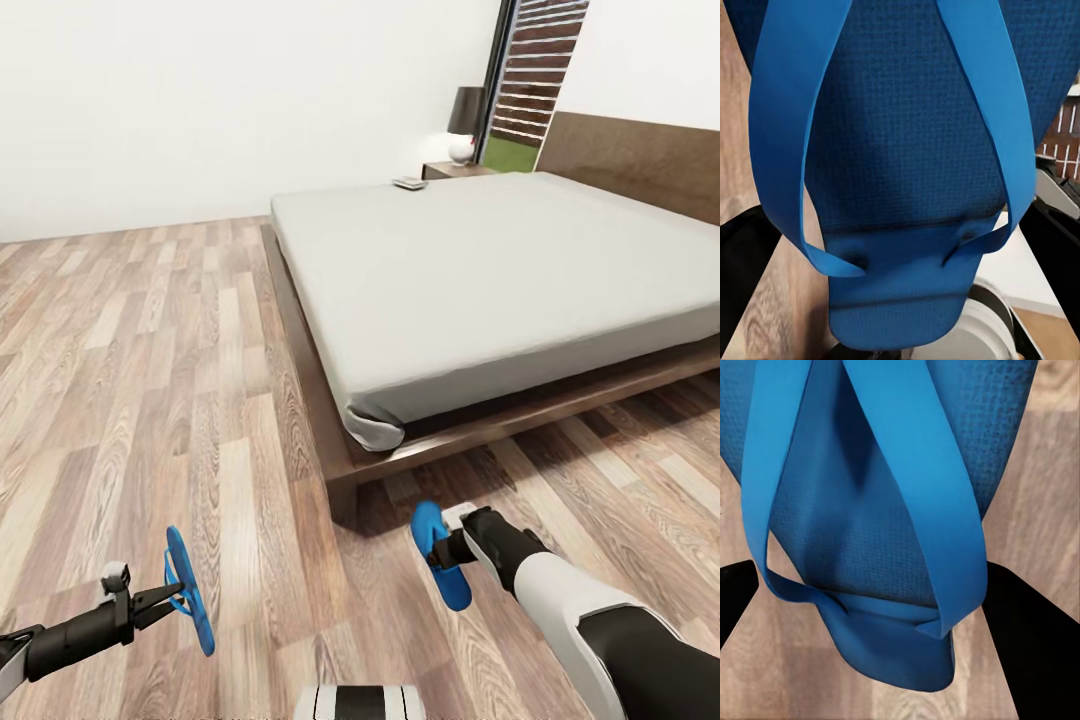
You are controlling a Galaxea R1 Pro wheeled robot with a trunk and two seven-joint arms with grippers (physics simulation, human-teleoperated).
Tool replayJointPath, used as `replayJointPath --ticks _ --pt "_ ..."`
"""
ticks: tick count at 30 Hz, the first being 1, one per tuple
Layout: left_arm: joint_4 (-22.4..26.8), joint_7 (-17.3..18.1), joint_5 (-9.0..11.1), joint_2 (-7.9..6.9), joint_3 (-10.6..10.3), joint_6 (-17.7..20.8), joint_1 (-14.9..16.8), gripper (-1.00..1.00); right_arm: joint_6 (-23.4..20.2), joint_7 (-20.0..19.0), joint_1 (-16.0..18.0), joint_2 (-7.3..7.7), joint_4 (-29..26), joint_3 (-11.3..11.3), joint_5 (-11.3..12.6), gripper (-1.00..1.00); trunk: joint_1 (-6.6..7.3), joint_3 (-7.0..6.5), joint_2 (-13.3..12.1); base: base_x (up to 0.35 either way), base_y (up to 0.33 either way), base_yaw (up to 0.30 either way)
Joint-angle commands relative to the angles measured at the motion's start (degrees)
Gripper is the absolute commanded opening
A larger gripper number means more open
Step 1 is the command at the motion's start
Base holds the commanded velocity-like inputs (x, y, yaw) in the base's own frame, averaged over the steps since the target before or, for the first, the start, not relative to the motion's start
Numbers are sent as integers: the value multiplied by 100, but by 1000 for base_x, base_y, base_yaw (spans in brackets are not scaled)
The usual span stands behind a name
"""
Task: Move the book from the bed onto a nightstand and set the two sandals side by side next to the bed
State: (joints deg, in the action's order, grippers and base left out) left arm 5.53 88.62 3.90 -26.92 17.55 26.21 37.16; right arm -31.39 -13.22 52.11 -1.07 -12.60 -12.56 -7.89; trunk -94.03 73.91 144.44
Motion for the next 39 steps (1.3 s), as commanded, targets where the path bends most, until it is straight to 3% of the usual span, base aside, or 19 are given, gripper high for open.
replayJointPath --ticks 1,14,25,39 --pt "0 19 42 -3 -32 60 2 -100 -33 -45 0 1 -49 -1 -64 -100 -1 27 3 0 0 0" --pt "-8 18 49 -6 -32 68 2 -100 -85 -107 -1 26 -367 13 -17 -100 -35 315 21 0 0 0" --pt "-8 15 42 2 -32 69 2 -100 -1208 -45 -10 -13 -819 16 -11 -100 -63 559 35 0 0 0" --pt "-8 15 41 -4 -32 69 2 -100 -1423 2 56 -15 -951 16 -20 -100 -99 869 54 0 0 0"
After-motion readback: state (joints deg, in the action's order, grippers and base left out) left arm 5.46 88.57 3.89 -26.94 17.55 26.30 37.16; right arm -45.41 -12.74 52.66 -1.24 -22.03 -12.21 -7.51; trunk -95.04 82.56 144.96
